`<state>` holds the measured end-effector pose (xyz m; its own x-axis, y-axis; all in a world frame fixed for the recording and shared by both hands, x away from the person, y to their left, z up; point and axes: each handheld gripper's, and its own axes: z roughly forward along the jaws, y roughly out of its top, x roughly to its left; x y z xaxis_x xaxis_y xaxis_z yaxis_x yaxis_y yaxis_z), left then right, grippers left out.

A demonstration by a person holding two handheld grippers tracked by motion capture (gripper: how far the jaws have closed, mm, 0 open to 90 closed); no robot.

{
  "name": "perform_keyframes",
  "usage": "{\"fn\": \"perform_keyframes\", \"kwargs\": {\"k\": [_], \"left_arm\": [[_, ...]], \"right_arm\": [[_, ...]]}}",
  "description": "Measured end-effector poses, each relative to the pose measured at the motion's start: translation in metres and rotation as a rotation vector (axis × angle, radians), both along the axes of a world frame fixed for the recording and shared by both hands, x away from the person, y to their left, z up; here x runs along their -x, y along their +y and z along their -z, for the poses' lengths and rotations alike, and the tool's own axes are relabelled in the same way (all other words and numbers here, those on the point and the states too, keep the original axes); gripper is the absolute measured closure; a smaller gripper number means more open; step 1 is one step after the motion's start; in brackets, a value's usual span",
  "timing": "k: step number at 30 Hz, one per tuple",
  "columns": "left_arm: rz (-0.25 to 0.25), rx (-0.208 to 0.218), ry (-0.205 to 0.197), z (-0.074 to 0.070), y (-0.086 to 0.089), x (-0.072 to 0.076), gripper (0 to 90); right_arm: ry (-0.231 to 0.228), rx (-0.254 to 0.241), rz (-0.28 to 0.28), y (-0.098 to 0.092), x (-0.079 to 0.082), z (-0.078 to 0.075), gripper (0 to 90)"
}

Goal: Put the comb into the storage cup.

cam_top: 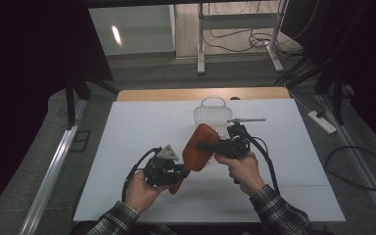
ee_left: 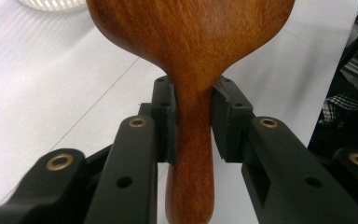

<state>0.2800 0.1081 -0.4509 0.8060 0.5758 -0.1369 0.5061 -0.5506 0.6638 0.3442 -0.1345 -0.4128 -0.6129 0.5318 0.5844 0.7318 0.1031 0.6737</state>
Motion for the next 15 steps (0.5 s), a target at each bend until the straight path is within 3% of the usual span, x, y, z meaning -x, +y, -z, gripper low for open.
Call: {"fn": "perform_keyframes", "kwargs": {"k": [11, 15], "left_arm": [[-0.001, 0.003, 0.022, 0.0043, -0.0008, -0.0013, 70.8], [-0.012, 0.009, 0.030, 0.0049, 0.0004, -0.0023, 65.2]], "right_arm": [[0.007, -0.010, -0.010, 0.0022, 0.0025, 0.0018, 53.9], [0.003, -0.004, -0.016, 0.0026, 0.0032, 0.0019, 54.3]]}}
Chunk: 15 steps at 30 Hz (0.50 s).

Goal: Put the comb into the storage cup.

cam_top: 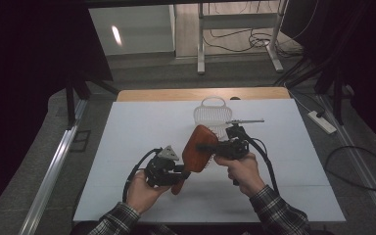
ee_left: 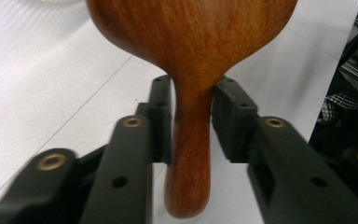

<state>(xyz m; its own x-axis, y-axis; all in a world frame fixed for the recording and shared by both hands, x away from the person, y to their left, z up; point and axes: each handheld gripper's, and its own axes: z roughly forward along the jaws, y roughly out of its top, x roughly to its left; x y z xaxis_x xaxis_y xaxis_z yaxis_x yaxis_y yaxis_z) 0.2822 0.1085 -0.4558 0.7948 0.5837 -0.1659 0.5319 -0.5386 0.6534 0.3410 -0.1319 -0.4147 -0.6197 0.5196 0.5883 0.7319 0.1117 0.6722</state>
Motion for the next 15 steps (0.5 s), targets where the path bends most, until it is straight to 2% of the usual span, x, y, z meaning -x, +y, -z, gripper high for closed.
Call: {"fn": "perform_keyframes", "kwargs": {"k": [7, 11, 15], "left_arm": [[-0.020, 0.007, 0.022, 0.001, 0.006, -0.003, 44.2], [-0.025, 0.020, 0.034, 0.001, 0.010, -0.005, 39.3], [-0.021, 0.035, 0.044, 0.000, 0.017, -0.005, 39.9]], "right_arm": [[0.000, -0.019, -0.002, -0.001, -0.001, -0.002, 54.4], [-0.009, -0.023, 0.007, -0.003, -0.001, -0.003, 54.3], [-0.017, -0.014, 0.008, -0.005, -0.002, -0.006, 54.3]]}}
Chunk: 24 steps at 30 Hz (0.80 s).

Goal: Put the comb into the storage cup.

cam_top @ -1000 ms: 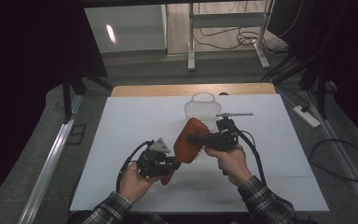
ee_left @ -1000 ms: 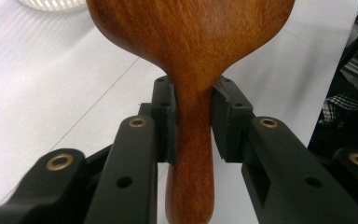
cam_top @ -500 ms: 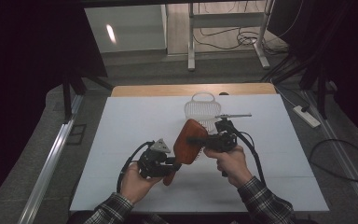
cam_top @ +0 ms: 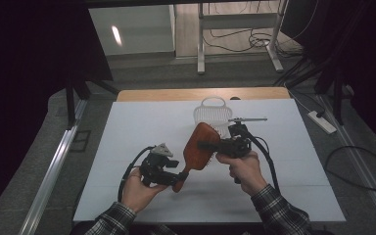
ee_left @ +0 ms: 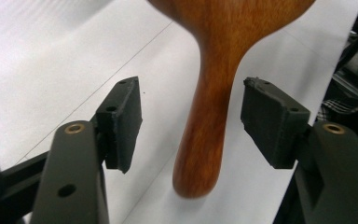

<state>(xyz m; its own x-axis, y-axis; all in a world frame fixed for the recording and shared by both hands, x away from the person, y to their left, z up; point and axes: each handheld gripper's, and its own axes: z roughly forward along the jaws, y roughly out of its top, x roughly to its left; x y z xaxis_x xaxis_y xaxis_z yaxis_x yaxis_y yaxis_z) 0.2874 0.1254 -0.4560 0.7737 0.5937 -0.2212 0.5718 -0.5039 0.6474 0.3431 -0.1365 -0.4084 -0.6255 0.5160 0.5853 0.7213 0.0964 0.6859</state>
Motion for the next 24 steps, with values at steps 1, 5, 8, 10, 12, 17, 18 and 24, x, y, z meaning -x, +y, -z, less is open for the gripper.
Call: {"fn": "perform_keyframes", "kwargs": {"k": [1, 5, 8, 10, 12, 17, 18, 24], "left_arm": [[-0.012, -0.007, 0.003, -0.001, 0.003, 0.000, 37.3], [-0.020, 0.000, 0.019, -0.001, 0.009, -0.001, 29.8], [-0.024, -0.004, 0.026, -0.001, 0.014, -0.001, 26.7], [-0.024, -0.005, 0.043, 0.000, 0.020, 0.000, 23.4], [-0.025, -0.002, 0.047, 0.001, 0.023, 0.000, 22.7], [-0.038, 0.018, 0.028, -0.001, 0.032, 0.002, 14.1], [-0.038, 0.018, 0.028, -0.001, 0.032, 0.002, 12.6], [-0.042, 0.030, 0.027, 0.001, 0.042, 0.005, 6.7]], "right_arm": [[-0.013, 0.000, 0.004, 0.000, 0.000, -0.001, 54.3], [-0.017, -0.002, 0.005, -0.001, 0.000, -0.003, 54.3], [-0.021, -0.006, 0.007, -0.002, 0.000, -0.005, 54.3], [-0.025, -0.006, 0.014, -0.003, 0.000, -0.007, 54.2], [-0.025, -0.006, 0.015, -0.003, -0.001, -0.008, 54.2], [-0.034, -0.008, 0.025, -0.007, -0.002, -0.009, 54.2], [-0.034, -0.008, 0.025, -0.007, -0.002, -0.009, 54.2], [-0.035, -0.011, 0.033, -0.010, -0.004, -0.011, 54.2]]}}
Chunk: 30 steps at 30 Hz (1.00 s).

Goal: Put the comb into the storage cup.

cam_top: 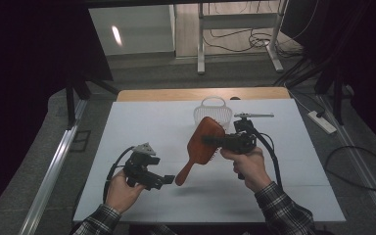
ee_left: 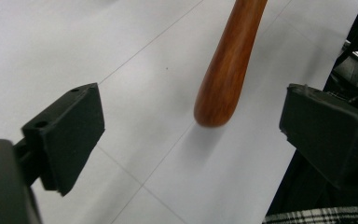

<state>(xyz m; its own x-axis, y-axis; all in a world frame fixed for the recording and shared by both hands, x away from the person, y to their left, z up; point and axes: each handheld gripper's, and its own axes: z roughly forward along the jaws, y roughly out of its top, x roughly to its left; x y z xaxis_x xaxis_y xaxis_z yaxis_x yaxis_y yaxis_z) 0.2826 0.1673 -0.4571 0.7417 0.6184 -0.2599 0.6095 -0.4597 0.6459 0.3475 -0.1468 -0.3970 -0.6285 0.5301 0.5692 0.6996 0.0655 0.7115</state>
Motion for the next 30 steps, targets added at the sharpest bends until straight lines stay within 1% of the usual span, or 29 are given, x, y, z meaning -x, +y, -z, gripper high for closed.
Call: {"fn": "perform_keyframes", "kwargs": {"k": [1, 3, 5, 6, 8, 9, 10, 12, 13, 14, 15, 17, 18, 20, 21, 22, 24, 28, 30], "left_arm": [[-0.001, -0.003, -0.004, 0.000, 0.002, 0.001, 4.3], [-0.014, -0.009, -0.029, 0.001, 0.006, 0.004, 4.3], [-0.020, -0.001, -0.041, 0.001, 0.010, 0.006, 4.0], [-0.032, 0.012, -0.048, 0.001, 0.015, 0.008, 2.9], [-0.035, 0.017, -0.049, 0.001, 0.017, 0.010, 1.5], [-0.050, 0.020, -0.052, 0.003, 0.022, 0.012, 0.5], [-0.054, 0.020, -0.056, 0.003, 0.024, 0.014, 0.0], [-0.060, 0.015, -0.061, 0.004, 0.026, 0.015, 0.0], [-0.076, 0.011, -0.067, 0.005, 0.030, 0.019, 0.0], [-0.076, 0.011, -0.067, 0.005, 0.030, 0.019, 0.0], [-0.085, 0.013, -0.063, 0.006, 0.032, 0.020, 0.0], [-0.109, 0.026, -0.072, 0.006, 0.039, 0.024, 0.0], [-0.128, 0.028, -0.083, 0.006, 0.041, 0.027, 0.0], [-0.165, 0.008, -0.118, 0.006, 0.045, 0.032, 0.0], [-0.165, 0.008, -0.118, 0.006, 0.045, 0.032, 0.0], [-0.181, 0.000, -0.125, 0.006, 0.049, 0.036, 0.0], [-0.190, 0.020, -0.116, 0.007, 0.053, 0.039, 0.0], [-0.185, 0.023, -0.115, 0.010, 0.058, 0.042, 0.0], [-0.172, 0.019, -0.115, 0.012, 0.060, 0.044, 0.0]], "right_arm": [[-0.005, 0.000, 0.004, -0.001, 0.000, -0.001, 54.2], [-0.007, 0.000, 0.005, -0.001, -0.001, -0.002, 54.2], [-0.008, -0.005, 0.009, -0.002, -0.001, -0.003, 54.2], [-0.011, -0.006, 0.012, -0.003, -0.002, -0.003, 54.2], [-0.012, -0.008, 0.018, -0.004, -0.003, -0.004, 54.2], [-0.010, -0.009, 0.017, -0.005, -0.004, -0.004, 54.2], [-0.010, -0.010, 0.021, -0.006, -0.005, -0.004, 54.2], [-0.011, -0.012, 0.028, -0.007, -0.006, -0.004, 54.2], [-0.011, -0.013, 0.030, -0.008, -0.007, -0.005, 54.2], [-0.011, -0.013, 0.030, -0.008, -0.007, -0.005, 54.2], [-0.012, -0.012, 0.031, -0.008, -0.008, -0.005, 54.2], [-0.014, -0.013, 0.038, -0.010, -0.010, -0.006, 54.2], [-0.015, -0.015, 0.042, -0.011, -0.011, -0.007, 54.2], [-0.015, -0.019, 0.048, -0.012, -0.013, -0.008, 54.2], [-0.015, -0.019, 0.048, -0.012, -0.013, -0.008, 54.2], [-0.020, -0.022, 0.058, -0.014, -0.015, -0.009, 54.2], [-0.021, -0.026, 0.062, -0.015, -0.017, -0.011, 54.2], [-0.028, -0.027, 0.079, -0.018, -0.021, -0.016, 54.2], [-0.030, -0.029, 0.081, -0.019, -0.022, -0.017, 54.2]]}}
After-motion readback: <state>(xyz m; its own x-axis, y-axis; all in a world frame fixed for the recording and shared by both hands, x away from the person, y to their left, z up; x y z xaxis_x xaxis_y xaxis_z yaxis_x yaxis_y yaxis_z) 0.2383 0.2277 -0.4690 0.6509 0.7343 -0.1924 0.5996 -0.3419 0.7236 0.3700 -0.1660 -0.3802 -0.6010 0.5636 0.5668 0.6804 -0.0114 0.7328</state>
